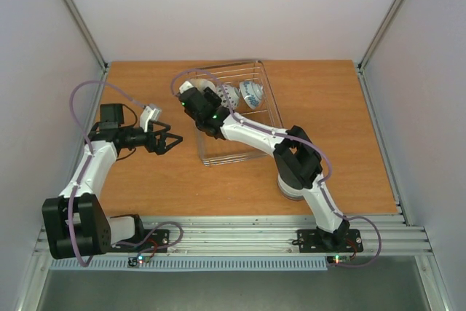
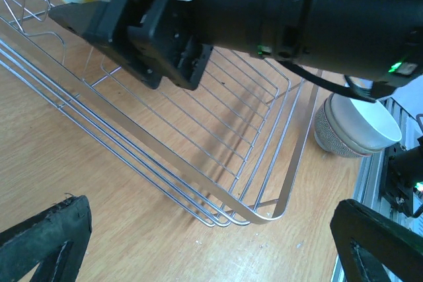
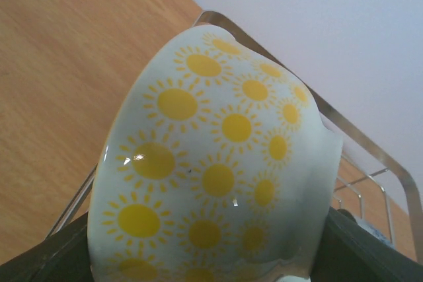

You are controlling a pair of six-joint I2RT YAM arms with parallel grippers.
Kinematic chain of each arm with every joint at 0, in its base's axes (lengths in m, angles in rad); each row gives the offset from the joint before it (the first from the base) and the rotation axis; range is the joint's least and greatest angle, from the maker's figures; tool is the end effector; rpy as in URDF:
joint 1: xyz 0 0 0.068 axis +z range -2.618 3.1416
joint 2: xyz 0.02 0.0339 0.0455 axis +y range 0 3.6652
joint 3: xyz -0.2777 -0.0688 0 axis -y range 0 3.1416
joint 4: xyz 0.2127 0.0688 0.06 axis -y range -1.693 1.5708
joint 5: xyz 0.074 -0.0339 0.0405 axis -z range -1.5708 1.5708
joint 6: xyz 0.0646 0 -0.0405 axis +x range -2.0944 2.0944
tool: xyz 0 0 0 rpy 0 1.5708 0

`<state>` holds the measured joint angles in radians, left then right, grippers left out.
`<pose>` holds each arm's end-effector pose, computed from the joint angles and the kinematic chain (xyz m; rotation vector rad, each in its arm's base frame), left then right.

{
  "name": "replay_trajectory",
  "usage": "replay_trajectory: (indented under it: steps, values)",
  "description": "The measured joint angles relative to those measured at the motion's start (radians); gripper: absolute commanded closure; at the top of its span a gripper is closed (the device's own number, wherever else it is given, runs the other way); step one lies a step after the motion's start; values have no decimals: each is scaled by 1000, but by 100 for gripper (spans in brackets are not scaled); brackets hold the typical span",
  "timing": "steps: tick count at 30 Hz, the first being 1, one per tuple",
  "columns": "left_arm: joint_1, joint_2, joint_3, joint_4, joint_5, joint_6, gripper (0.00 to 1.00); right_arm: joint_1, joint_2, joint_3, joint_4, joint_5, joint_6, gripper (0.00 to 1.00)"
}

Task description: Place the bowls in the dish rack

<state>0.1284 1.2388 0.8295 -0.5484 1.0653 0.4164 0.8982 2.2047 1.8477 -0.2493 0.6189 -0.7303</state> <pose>0.2146 -0.0293 0.2603 0.6880 2.0188 -1.0118 0.3463 0.3746 0.2470 -1.2703 1.6765 -0.5699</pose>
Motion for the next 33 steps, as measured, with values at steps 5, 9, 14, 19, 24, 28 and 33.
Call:
replay_trajectory:
  steps: [5,9,14,19,24,28,33]
  values:
    - [0,0,0,0,0,2,1,0,64,47,18,47,-58,99]
    - [0,0,0,0,0,3,0,0,100,54,21,70,-84,99]
    - [0,7,0,0,2,4,1,0,109,55,19,82,-98,97]
    - [0,13,0,-1,4,6,1,-6,116,78,9,79,-97,82]
    - [0,13,0,-1,4,11,1,-16,143,122,-29,78,-83,56]
    - [0,13,0,-4,9,18,1,-20,161,141,-37,76,-69,49]
    - [0,13,0,-14,16,31,1,-32,179,172,-51,65,-40,28]
